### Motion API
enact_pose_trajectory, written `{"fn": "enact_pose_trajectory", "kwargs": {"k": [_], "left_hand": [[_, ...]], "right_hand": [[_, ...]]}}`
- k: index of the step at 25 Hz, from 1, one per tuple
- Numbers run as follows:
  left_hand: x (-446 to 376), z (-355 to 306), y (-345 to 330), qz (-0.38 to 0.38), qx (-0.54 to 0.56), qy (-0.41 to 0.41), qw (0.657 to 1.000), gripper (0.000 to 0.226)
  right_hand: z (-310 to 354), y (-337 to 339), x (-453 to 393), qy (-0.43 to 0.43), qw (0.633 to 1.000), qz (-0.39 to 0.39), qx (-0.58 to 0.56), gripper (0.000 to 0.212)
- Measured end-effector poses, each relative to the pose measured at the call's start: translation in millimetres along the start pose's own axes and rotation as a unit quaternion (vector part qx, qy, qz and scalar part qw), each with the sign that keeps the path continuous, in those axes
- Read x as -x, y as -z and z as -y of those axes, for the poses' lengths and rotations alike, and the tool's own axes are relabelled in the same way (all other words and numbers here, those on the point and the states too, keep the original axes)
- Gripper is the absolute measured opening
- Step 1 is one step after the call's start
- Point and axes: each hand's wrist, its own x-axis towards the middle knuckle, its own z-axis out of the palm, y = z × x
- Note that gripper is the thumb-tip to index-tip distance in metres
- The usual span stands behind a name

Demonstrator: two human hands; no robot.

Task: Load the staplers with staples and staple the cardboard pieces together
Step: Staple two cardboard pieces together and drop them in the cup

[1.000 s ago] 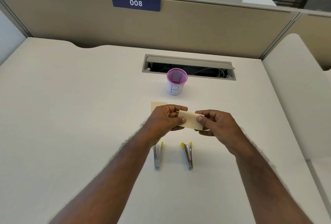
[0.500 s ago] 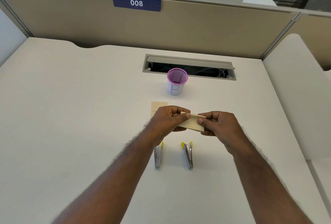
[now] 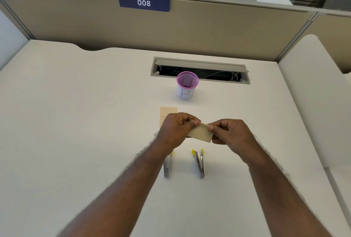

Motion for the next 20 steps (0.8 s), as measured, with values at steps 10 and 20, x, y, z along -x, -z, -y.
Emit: {"fn": "enact_pose_trajectory", "kwargs": {"k": [10,20], "left_hand": [[5,19,-16,0.001,0.267,0.083,0.960,0.015],[-9,21,2,-0.159,0.147,0.084,0.973,0.022]], "right_hand": [[-17,-21,-7,0.030,0.981,-0.155,-0.116,0.013],[-105,-55,11,-0.099,0.939,-0.103,0.313,0.054]]}}
